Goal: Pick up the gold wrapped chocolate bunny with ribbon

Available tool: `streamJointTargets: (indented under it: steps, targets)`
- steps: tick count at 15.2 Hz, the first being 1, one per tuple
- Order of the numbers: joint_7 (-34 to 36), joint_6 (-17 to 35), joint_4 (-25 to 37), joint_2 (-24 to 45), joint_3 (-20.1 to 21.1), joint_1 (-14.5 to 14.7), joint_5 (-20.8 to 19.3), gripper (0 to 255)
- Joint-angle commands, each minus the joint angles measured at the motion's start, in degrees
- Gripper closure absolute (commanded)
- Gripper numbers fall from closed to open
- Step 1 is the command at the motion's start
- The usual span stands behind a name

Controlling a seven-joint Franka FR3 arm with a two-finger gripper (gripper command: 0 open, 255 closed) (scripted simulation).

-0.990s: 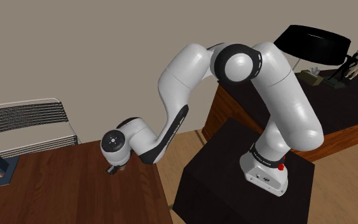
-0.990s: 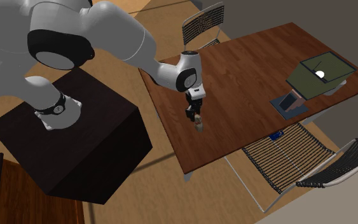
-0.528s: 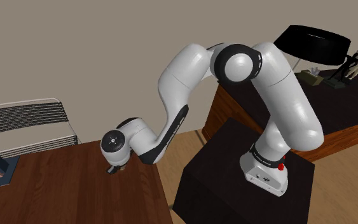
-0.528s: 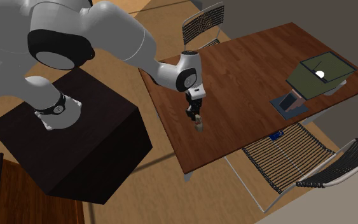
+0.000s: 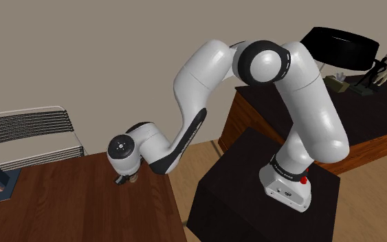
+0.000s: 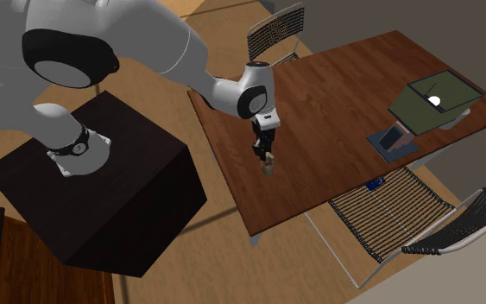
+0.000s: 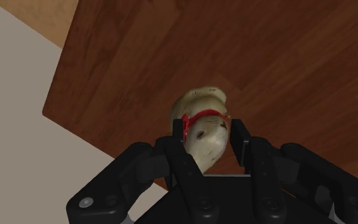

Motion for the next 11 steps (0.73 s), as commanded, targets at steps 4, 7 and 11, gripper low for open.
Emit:
streamJointTargets:
  steps: [4, 7, 11]
  targets:
    - [-1.9, -1.5, -1.3, -3.1, 1.6, -1.2, 2.1, 255]
    - [-3.0, -2.4, -2.0, -5.0, 2.6, -1.9, 3.4, 255]
    - [-3.8, -3.1, -2.5, -6.3, 3.3, -2.4, 4.4, 255]
